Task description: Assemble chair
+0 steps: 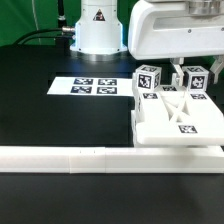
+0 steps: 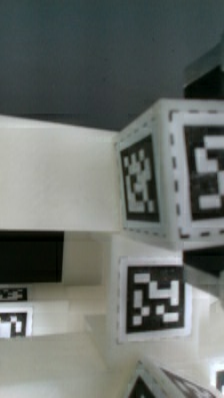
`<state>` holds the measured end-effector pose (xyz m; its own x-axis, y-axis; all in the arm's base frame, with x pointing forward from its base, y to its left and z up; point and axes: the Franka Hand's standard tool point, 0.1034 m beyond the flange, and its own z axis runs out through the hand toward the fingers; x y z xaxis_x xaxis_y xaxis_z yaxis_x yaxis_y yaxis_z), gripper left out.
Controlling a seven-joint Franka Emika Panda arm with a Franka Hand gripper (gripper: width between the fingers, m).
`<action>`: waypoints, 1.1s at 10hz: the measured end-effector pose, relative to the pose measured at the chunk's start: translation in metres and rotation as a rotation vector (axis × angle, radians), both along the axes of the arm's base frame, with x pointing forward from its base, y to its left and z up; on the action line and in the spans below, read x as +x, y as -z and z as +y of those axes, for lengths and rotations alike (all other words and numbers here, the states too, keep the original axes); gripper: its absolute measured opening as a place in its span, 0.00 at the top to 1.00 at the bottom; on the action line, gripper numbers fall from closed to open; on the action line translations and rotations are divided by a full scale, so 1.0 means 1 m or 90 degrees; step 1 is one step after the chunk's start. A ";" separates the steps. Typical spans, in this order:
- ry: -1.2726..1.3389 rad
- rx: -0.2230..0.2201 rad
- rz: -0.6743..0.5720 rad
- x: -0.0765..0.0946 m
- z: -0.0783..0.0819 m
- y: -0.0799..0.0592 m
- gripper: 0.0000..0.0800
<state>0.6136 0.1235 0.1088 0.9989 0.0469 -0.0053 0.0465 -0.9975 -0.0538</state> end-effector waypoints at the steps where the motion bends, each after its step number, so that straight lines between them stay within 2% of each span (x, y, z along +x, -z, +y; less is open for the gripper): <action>1: 0.004 0.000 0.000 0.000 -0.002 0.000 0.65; 6: 0.232 0.003 -0.001 0.003 -0.002 0.000 0.65; 9: 0.363 -0.003 0.002 0.005 -0.011 0.000 0.64; 10: 0.388 0.002 0.005 0.005 -0.010 0.000 0.61; 11: 0.377 0.004 0.004 0.005 -0.011 -0.002 0.44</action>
Offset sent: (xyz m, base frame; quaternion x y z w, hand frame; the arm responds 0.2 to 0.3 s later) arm -0.0064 -0.0012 -0.0049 -0.0143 0.0229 0.1650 0.9859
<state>0.6187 0.1127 0.1105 0.8548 -0.5187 -0.0122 -0.5185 -0.8531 -0.0579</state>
